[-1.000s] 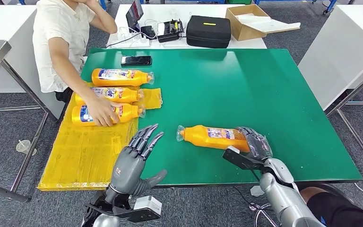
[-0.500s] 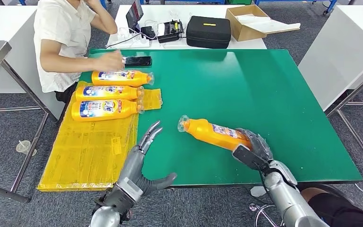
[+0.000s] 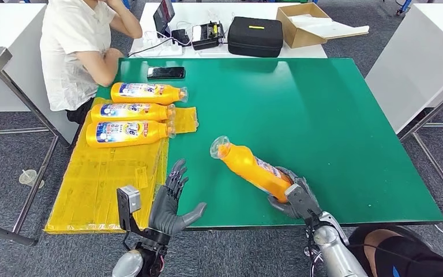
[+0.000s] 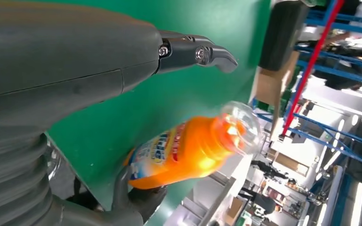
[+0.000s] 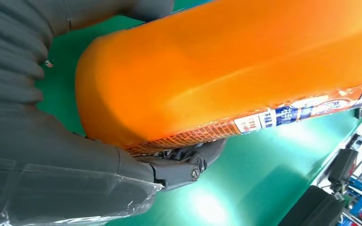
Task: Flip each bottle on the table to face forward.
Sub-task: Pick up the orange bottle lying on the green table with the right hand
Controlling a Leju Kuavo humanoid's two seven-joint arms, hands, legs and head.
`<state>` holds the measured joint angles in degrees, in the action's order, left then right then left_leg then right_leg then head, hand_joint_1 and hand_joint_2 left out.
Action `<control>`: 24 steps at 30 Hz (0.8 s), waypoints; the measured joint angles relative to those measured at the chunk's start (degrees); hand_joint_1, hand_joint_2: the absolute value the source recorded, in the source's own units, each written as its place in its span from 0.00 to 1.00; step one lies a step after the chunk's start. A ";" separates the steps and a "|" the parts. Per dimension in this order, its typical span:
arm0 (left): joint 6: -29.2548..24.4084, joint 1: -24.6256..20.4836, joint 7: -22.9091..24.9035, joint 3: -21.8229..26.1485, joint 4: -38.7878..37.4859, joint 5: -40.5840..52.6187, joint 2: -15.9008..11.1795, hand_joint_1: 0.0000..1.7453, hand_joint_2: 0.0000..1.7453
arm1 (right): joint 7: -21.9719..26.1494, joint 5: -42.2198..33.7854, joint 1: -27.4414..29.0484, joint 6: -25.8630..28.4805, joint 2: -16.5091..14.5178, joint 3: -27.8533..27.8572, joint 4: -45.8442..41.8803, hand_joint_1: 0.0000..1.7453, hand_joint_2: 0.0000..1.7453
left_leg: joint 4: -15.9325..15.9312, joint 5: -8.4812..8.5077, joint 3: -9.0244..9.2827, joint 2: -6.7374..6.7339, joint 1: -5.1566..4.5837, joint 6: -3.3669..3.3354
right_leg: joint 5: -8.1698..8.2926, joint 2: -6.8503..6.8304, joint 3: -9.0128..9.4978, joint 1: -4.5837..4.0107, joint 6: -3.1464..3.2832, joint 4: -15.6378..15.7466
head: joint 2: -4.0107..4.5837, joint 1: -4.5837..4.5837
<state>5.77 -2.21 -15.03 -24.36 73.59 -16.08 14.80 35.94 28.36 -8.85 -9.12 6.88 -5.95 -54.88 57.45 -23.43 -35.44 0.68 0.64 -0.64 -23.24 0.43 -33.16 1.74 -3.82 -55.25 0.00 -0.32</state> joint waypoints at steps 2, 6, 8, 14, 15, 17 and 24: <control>0.65 -0.14 0.77 0.13 -1.00 -2.26 0.00 0.00 1.00 | 0.62 -0.51 0.11 -0.28 -0.88 -0.11 -1.20 1.00 1.00 | 0.00 0.00 -0.09 -0.01 0.00 0.00 | 0.00 -0.01 -0.07 0.00 0.00 -0.01 | 0.00 0.01; -0.69 -1.04 -0.75 -0.15 -2.63 -1.84 0.06 0.00 1.00 | -0.16 -0.95 0.31 -0.17 -3.36 -1.81 -4.95 1.00 1.00 | 0.00 0.00 -0.14 -0.04 0.00 0.00 | 0.00 0.00 -0.19 0.00 0.00 -0.01 | 0.00 -0.01; -1.19 -1.65 -1.06 -0.66 -3.03 -0.70 0.14 0.00 1.00 | -0.96 -0.89 0.54 -0.09 -4.59 -3.18 -6.56 1.00 1.00 | 0.00 0.00 -0.16 -0.03 0.01 0.00 | -0.01 0.00 -0.20 0.00 0.00 -0.01 | 0.00 -0.01; -1.33 -2.99 -1.01 -2.07 -4.00 0.20 0.31 0.00 1.00 | -1.73 -0.33 0.80 0.79 -7.39 -7.31 -8.28 1.00 1.00 | -0.01 0.00 -0.21 -0.02 0.01 0.00 | -0.02 0.00 -0.25 0.00 0.01 -0.02 | 0.00 -0.01; -1.34 -3.08 -1.01 -2.22 -4.11 0.22 0.31 0.00 1.00 | -1.74 -0.30 0.81 0.82 -7.63 -7.64 -8.38 1.00 1.00 | -0.01 0.00 -0.22 -0.02 0.01 0.00 | -0.02 -0.01 -0.25 0.00 0.01 -0.02 | 0.00 -0.01; -1.35 -3.17 -1.01 -2.37 -4.31 0.24 0.31 0.00 1.00 | -1.78 -0.27 0.83 0.85 -7.90 -8.17 -8.53 1.00 1.00 | 0.00 0.00 -0.23 -0.02 0.00 0.00 | -0.02 0.00 -0.26 0.02 0.01 -0.02 | 0.00 0.00; -1.59 -3.40 -1.05 -2.45 -4.75 0.34 0.31 0.00 1.00 | -1.82 -0.20 0.84 0.88 -8.30 -8.95 -8.76 1.00 1.00 | 0.00 0.00 -0.24 -0.02 0.00 0.00 | -0.01 0.00 -0.28 0.01 0.01 -0.02 | 0.00 0.00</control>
<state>4.18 -5.61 -16.09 -26.81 68.84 -15.75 15.11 34.12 28.16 -8.01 -8.24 -1.42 -14.90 -63.64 57.46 -23.43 -35.68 0.65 0.63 -0.63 -23.26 0.43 -33.43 1.75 -3.81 -55.27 0.00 -0.32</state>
